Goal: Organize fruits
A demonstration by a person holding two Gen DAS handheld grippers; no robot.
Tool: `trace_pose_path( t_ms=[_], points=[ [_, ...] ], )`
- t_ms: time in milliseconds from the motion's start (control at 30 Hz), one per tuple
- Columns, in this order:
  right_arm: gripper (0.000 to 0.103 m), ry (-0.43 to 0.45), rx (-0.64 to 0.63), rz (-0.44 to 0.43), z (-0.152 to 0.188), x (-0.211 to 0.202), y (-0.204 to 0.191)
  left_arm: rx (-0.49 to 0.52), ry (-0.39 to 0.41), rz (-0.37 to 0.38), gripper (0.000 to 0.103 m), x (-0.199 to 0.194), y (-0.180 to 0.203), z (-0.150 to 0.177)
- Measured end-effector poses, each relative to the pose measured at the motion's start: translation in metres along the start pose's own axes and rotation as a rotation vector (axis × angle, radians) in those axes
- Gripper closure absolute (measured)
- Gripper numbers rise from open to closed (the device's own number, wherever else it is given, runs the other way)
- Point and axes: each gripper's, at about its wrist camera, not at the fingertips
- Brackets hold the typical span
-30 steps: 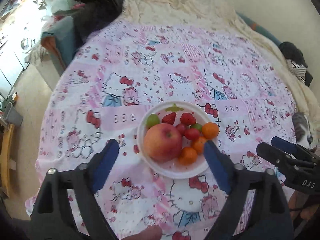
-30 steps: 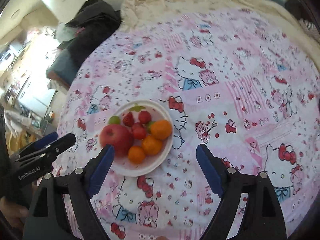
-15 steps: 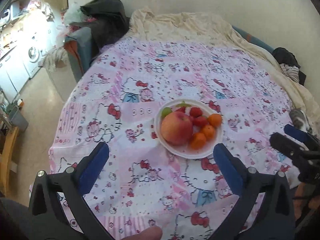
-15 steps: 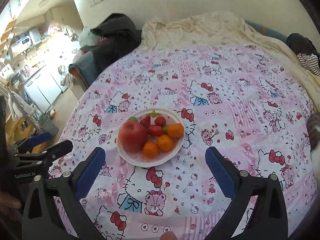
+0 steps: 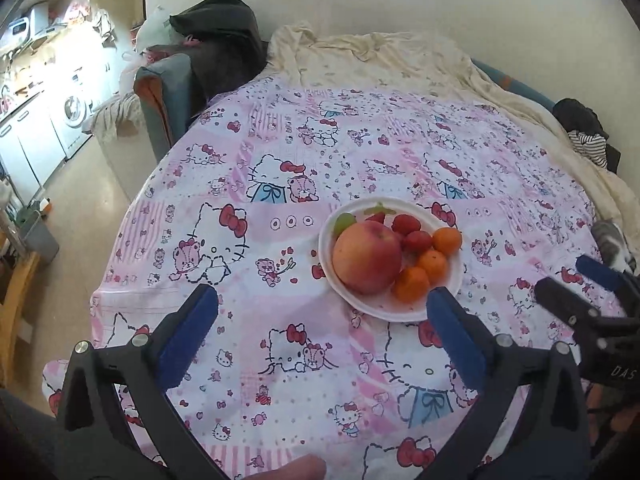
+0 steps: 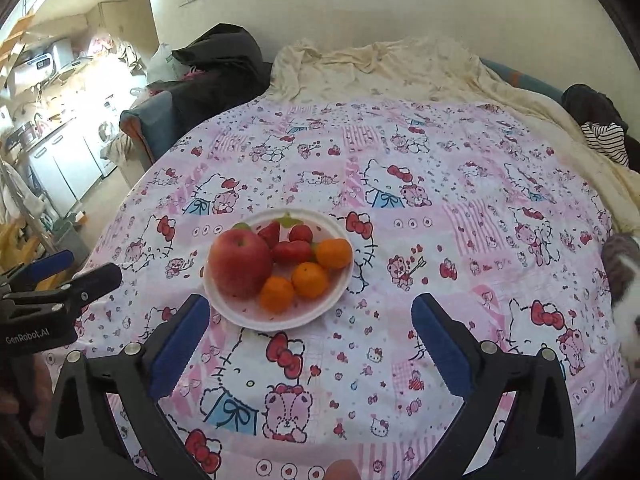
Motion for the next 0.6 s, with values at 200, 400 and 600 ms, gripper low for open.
trace_pose_path(
  t_ms=[200, 400, 600],
  points=[
    [0.000, 0.032, -0.006, 0.008, -0.0015, -0.0064, 0.0002, -0.004, 0.009, 0.009, 0.000, -0.0020, 0.0001, -0.0005],
    [0.000, 0.033, -0.011, 0.010, -0.0017, -0.0063, -0.0010, 0.004, 0.020, 0.018, 0.000, -0.0052, 0.0021, 0.0001],
    [0.000, 0.029, -0.006, 0.011, -0.0023, -0.0057, -0.0007, 0.004, 0.008, 0.024, 0.000, -0.0046, 0.0025, 0.0008]
  ],
)
Point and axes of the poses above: each gripper's, at about its wrist camera, not at the fingertips, and x roughly the way its jaws point, y to its right, z to its underside, and after that the axes turned 11 degrees about z, right-handed
